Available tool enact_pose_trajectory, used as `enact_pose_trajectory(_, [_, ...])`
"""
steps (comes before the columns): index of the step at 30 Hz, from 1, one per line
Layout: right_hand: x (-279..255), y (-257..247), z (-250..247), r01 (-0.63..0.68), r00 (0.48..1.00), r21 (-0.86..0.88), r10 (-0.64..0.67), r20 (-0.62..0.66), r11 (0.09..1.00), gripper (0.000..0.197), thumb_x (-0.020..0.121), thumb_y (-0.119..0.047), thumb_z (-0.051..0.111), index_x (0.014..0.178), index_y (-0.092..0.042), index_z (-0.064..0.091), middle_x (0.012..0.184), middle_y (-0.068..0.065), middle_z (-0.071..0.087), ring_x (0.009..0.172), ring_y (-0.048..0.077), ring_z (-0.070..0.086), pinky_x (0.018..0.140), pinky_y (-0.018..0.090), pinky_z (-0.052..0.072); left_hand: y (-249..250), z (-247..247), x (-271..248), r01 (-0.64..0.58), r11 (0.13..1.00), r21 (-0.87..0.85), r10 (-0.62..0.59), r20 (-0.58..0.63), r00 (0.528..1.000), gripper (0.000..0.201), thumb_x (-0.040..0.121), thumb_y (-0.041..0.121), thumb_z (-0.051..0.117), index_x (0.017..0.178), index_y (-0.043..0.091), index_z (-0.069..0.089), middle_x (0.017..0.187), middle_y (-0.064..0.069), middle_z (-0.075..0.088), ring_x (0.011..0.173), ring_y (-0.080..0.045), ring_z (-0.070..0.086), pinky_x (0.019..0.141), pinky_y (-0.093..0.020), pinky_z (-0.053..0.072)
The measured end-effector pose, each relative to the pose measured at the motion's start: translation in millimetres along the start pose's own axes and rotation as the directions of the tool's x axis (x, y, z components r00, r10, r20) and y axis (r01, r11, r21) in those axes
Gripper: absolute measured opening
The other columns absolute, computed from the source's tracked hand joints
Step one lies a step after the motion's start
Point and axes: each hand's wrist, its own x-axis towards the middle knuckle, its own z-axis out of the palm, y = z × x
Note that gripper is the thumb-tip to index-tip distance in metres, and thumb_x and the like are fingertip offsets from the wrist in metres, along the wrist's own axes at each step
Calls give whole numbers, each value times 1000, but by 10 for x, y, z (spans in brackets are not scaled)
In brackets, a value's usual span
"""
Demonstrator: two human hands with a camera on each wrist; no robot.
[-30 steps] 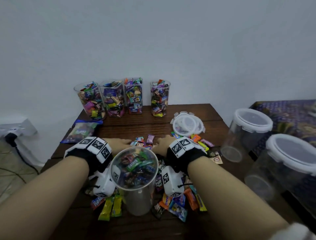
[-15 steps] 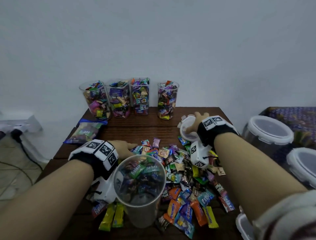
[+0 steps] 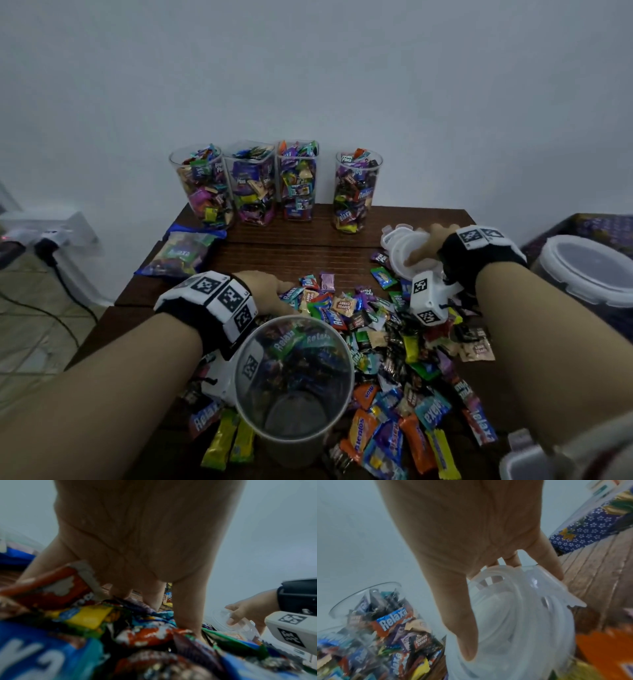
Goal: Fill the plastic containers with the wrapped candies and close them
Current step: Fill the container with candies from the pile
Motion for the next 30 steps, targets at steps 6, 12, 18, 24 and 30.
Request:
enact_pose_trajectory(6, [15, -10, 19, -43, 999, 151, 37, 37, 988, 89, 72, -34, 79, 143, -6, 33, 131, 18, 50, 105, 32, 53, 77, 35, 42, 21, -12, -39, -5, 1000, 12, 5, 0, 1000, 73, 91, 59, 44, 151, 30, 15, 154, -5, 29, 136, -25, 36, 99, -27, 34])
enact_pose_trajectory(12, [-56, 40, -16, -82, 996, 334, 67, 59, 939, 66, 78, -27, 73, 131, 3, 47, 87, 17, 58, 72, 31, 56, 64, 35, 48, 7, 2, -48, -10, 1000, 7, 10, -14, 1000, 70, 93, 57, 45, 151, 30, 17, 154, -3, 30, 136, -24, 36, 99, -27, 34])
enact_pose_trajectory(18, [-86, 91, -67, -129, 990, 485, 83, 114, 865, 39, 91, -13, 56, 125, 1, 46, 73, 16, 45, 57, 26, 41, 46, 27, 31, 21, 1, -75, 0, 1000, 15, 1, -14, 1000, 69, 93, 56, 43, 151, 30, 16, 154, -4, 30, 136, -24, 36, 99, -27, 34])
enact_pose_trajectory(24, [-141, 123, -94, -184, 981, 616, 109, 157, 766, 14, 92, -12, 46, 99, 1, 45, 70, 15, 45, 56, 26, 41, 49, 27, 34, 40, 11, -81, 3, 999, 41, -2, -31, 1000, 66, 95, 54, 41, 151, 30, 16, 154, -3, 30, 136, -24, 35, 100, -28, 35])
enact_pose_trajectory(30, [-40, 104, -178, -118, 993, 764, 75, 91, 634, 30, 92, -11, 44, 120, 1, 46, 89, 19, 54, 68, 31, 49, 64, 34, 40, 33, 8, -78, 11, 1000, 18, -11, -25, 1000, 68, 93, 57, 44, 151, 32, 17, 153, -3, 31, 135, -24, 36, 96, -26, 35])
